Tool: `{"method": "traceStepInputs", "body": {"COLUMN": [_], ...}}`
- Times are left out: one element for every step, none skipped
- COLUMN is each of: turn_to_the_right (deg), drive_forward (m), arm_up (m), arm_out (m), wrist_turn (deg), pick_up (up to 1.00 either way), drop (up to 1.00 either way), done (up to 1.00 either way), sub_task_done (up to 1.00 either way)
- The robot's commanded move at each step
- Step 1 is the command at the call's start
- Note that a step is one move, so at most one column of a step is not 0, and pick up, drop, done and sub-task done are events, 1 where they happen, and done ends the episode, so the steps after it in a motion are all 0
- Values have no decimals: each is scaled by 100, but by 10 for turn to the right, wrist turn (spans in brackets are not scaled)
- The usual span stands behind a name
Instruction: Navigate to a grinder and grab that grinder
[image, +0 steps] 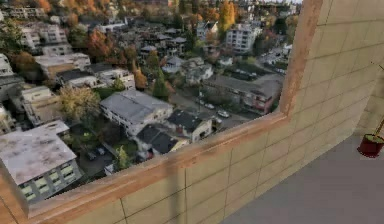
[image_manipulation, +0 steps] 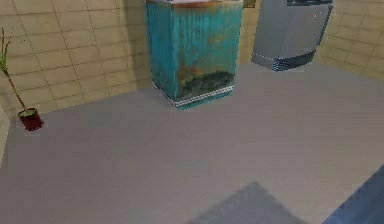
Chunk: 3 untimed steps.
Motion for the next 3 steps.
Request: {"method": "traceStepInputs", "body": {"turn_to_the_right": [0, -450, -330], "drive_forward": [5, 0, 0], "arm_up": [0, 0, 0], "arm_out": [0, 0, 0], "wrist_turn": [0, 0, 0], "pick_up": [0, 0, 0], "drop": [0, 0, 0], "done": [0, 0, 0], "sub_task_done": [0, 0, 0]}}
